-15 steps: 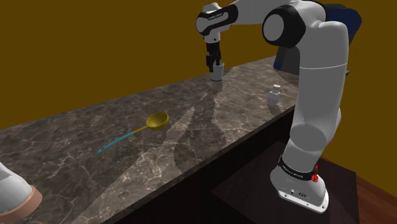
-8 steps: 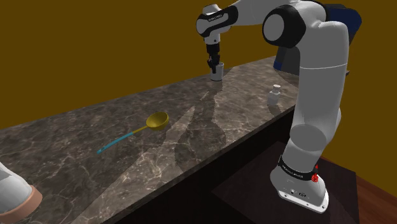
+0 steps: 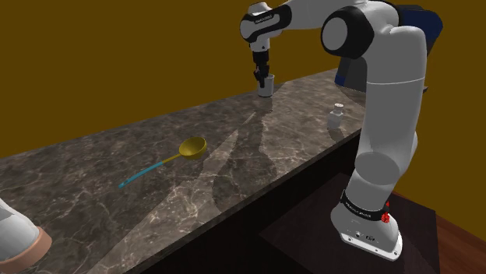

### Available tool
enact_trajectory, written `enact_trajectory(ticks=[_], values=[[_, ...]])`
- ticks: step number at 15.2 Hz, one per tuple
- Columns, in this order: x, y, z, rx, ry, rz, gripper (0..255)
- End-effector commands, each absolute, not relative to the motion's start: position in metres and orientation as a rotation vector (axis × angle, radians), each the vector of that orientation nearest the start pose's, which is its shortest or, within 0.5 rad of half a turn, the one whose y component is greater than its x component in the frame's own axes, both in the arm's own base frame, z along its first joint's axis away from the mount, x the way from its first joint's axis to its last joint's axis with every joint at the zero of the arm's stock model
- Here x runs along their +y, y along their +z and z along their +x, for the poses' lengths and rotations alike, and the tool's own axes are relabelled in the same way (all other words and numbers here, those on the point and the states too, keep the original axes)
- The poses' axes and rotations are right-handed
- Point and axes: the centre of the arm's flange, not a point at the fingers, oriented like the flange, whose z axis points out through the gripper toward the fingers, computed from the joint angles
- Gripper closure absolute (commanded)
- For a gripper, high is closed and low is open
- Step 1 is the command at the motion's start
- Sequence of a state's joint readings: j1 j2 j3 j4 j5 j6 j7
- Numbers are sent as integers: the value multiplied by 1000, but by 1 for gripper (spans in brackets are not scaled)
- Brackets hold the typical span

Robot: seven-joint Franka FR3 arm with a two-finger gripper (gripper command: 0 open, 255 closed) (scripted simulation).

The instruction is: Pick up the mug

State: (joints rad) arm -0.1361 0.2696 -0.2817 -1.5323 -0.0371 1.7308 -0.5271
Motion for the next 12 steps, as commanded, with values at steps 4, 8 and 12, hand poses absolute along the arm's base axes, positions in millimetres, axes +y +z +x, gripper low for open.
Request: enact_trajectory(ticks=[4,8,12], values=[[-243,528,586,-198,168,-3202,255],[-243,549,586,-198,168,-3202,255],[-243,570,586,-198,168,-3202,255]])
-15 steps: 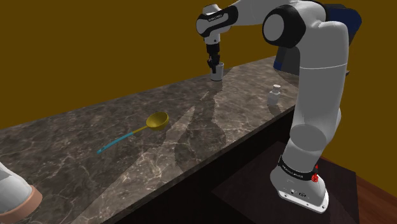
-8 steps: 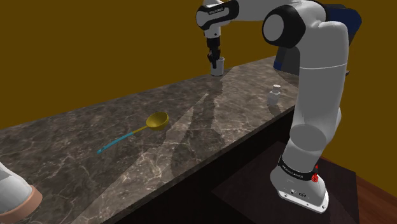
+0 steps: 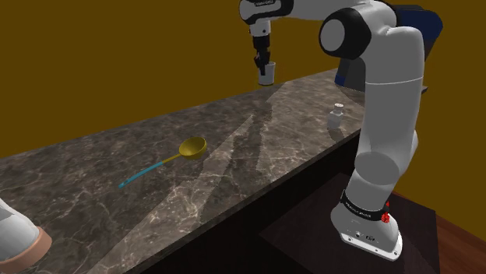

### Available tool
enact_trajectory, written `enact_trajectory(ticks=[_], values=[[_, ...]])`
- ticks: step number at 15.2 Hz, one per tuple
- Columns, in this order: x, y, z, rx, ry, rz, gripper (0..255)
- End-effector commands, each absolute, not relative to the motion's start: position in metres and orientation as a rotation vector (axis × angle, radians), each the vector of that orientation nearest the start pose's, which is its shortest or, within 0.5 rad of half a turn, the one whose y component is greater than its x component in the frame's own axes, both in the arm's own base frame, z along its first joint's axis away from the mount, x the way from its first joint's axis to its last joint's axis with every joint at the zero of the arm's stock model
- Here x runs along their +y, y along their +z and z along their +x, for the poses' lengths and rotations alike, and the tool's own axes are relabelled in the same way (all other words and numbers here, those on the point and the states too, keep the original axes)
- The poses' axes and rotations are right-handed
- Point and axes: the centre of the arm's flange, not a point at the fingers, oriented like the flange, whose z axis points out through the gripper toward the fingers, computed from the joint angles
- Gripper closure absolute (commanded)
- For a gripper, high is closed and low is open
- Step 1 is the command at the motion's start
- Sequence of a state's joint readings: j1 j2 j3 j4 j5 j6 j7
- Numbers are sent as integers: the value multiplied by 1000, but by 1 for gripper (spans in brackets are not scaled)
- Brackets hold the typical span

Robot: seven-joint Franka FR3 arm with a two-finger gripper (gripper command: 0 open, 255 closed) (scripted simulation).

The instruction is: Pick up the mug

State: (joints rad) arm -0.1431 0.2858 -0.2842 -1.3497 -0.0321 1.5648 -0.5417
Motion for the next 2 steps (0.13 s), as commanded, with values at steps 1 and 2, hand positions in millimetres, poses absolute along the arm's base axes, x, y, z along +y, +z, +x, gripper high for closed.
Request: enact_trajectory(ticks=[1,2], values=[[-243,571,586,-198,168,-3202,255],[-243,571,586,-198,168,-3202,255]])
